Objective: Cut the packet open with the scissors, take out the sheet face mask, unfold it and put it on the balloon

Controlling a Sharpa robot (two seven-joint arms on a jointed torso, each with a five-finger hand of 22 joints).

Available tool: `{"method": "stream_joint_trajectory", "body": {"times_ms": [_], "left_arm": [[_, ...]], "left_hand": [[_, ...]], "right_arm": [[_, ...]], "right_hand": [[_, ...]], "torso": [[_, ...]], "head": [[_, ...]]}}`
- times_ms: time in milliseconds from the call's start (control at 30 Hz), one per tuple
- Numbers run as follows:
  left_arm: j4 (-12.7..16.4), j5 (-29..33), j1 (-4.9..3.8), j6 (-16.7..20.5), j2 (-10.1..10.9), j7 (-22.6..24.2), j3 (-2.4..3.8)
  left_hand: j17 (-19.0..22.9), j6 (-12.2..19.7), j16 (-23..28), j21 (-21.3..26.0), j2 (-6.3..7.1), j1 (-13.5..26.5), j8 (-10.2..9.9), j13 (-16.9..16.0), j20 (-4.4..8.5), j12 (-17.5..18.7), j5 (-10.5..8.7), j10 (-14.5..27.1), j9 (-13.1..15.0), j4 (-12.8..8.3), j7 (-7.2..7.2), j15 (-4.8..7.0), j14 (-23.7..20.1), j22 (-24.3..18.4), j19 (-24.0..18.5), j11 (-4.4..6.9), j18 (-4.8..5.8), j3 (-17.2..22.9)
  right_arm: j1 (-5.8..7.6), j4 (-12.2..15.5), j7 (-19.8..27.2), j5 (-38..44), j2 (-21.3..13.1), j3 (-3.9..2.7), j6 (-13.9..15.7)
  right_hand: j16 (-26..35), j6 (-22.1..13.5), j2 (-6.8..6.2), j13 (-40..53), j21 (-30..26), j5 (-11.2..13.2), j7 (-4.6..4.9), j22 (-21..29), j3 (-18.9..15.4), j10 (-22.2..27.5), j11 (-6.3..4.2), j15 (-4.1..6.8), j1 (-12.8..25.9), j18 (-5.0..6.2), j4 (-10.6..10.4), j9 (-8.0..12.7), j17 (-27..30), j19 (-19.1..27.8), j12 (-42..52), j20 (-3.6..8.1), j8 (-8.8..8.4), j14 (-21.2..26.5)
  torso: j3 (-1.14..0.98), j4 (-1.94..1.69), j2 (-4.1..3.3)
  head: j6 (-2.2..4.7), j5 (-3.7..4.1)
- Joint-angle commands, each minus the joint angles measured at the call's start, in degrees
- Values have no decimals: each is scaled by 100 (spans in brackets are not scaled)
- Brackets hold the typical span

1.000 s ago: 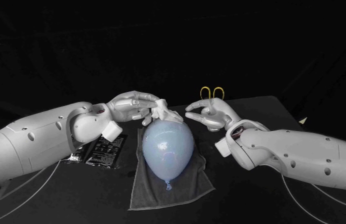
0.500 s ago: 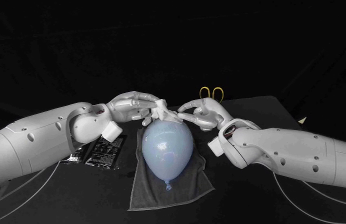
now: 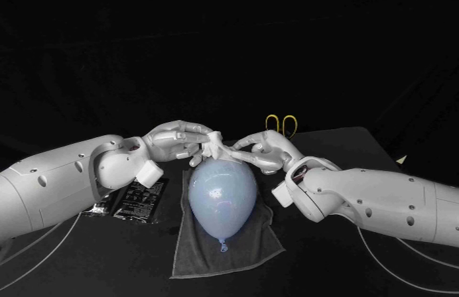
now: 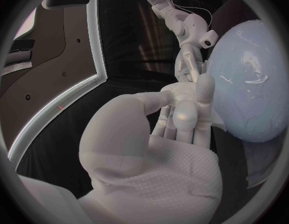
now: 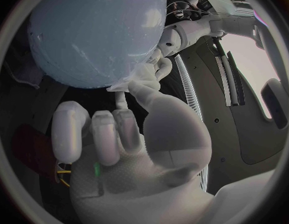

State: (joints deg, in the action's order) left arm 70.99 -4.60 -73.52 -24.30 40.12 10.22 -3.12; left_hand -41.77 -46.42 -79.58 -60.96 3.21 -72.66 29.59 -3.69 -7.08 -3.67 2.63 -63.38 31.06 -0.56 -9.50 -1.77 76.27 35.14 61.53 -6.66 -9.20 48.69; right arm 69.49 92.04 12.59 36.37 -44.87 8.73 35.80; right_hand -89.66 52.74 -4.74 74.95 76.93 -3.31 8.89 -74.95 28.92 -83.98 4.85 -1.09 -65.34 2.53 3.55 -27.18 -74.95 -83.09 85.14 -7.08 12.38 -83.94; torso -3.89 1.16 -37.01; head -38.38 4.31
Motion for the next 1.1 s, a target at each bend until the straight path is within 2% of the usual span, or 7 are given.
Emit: {"method": "stream_joint_trajectory", "body": {"times_ms": [33,300,367,500,700,933,1100], "left_arm": [[22,16,-4,-52,-11,55,6],[46,4,-4,-70,-10,54,6],[49,-2,-4,-73,-8,54,6],[52,-10,-4,-80,-3,51,6],[61,-18,-5,-91,2,47,6],[69,-30,-5,-88,8,45,6],[60,-37,-5,-64,13,48,6]], "left_hand": [[-7,8,-25,-23,-55,-16,19,-4,12,0,16,-46,1211,31,-33,-20,40,6,47,1,-54,9],[-23,20,-28,-29,-55,-20,30,-3,15,5,16,-45,1225,36,-32,-18,50,17,60,1,-52,15],[-23,20,-28,-29,-55,-20,30,-3,15,5,16,-45,1225,36,-32,-18,50,17,60,1,-52,15],[-23,20,-28,-29,-55,-20,30,-3,15,5,16,-45,1225,36,-32,-18,50,17,60,1,-52,15],[-17,24,-26,-33,-54,-21,36,-2,16,5,16,-46,1231,39,-32,-17,51,24,67,2,-50,16],[-17,24,-26,-33,-54,-21,36,-2,16,5,16,-46,1231,39,-32,-17,51,24,67,2,-50,16],[-17,24,-26,-33,-54,-21,36,-2,16,5,16,-46,1231,39,-32,-17,51,24,67,2,-50,16]], "right_arm": [[1,-26,27,68,27,-4,-174],[1,-105,39,66,79,-4,-223],[1,-116,59,47,83,-4,-216],[1,-133,147,-80,89,-4,-178],[1,-175,223,-292,107,-4,-104],[1,-195,228,-405,108,-5,76],[1,-191,270,-581,88,-8,227]], "right_hand": [[-34,63,113,1127,23,34,-10,-1003,-16,-253,-62,48,-9,62,-10,15,-1505,-26,27,38,-36,-606],[-34,206,358,1134,22,54,-66,-1007,67,-264,-112,94,-113,61,-44,44,-1505,-27,39,81,-30,-606],[-34,290,489,1146,45,53,-101,-1017,120,-277,-140,113,-151,56,-70,36,-1505,-40,54,95,5,-606],[-34,421,647,1207,146,53,-171,-1059,225,-338,-203,168,-268,32,-33,7,-1505,-96,130,140,80,-606],[-34,582,645,1269,250,53,-251,-1103,316,-400,-277,237,-396,7,127,-73,-1505,-154,206,208,236,-606],[-34,633,569,1302,288,53,-293,-1123,354,-433,-320,279,-467,-3,291,-152,-1505,-177,245,254,364,-606],[-34,666,568,1344,317,52,-310,-1136,383,-469,-335,293,-482,-10,338,-190,-1505,-193,294,269,429,-606]], "torso": [[-3,2,1],[1,1,4],[0,0,1],[-3,2,3],[-3,2,2],[-1,1,4],[-3,1,4]], "head": [[-2,-1],[-10,-2],[-12,-2],[-16,-2],[-15,0],[-16,9],[-11,19]]}}
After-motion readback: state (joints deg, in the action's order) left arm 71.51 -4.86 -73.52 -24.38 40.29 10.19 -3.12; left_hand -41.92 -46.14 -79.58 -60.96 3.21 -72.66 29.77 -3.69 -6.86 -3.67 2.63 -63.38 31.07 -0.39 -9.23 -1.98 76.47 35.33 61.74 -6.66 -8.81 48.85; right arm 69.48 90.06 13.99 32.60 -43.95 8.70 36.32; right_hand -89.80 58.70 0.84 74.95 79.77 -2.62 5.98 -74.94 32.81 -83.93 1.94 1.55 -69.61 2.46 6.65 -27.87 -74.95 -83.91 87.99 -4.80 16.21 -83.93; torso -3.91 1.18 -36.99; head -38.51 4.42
